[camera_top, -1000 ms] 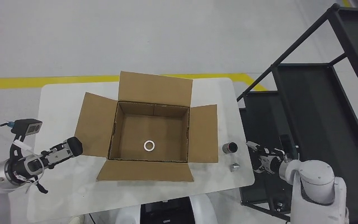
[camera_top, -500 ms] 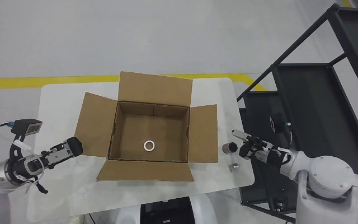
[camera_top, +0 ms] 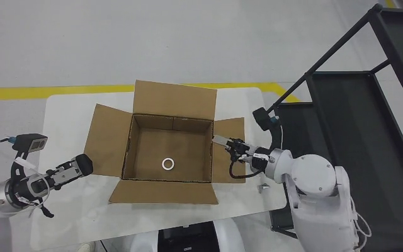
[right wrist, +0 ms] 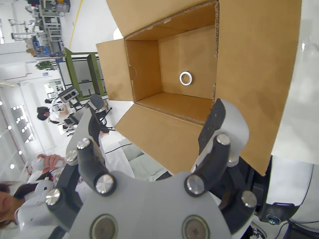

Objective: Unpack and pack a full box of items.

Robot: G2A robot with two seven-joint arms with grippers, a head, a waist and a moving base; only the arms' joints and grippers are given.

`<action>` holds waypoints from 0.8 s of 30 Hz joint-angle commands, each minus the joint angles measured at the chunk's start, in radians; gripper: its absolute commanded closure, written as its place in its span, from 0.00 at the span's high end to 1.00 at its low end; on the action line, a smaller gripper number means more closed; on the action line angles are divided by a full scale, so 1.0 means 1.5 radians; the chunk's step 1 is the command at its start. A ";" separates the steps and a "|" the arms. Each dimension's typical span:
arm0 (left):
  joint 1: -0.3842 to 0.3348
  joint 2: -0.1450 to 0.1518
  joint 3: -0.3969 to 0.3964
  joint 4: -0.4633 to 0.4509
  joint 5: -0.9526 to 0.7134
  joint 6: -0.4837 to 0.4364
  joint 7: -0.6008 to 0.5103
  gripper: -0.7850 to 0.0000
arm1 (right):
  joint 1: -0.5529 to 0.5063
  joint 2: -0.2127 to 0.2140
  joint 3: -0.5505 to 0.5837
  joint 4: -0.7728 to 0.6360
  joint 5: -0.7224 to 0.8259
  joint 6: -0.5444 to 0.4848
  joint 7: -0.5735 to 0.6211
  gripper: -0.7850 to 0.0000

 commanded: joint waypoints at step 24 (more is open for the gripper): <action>0.000 0.000 0.000 0.000 0.000 0.000 0.000 1.00 | 0.058 -0.006 -0.357 0.099 -0.235 0.201 -0.200 1.00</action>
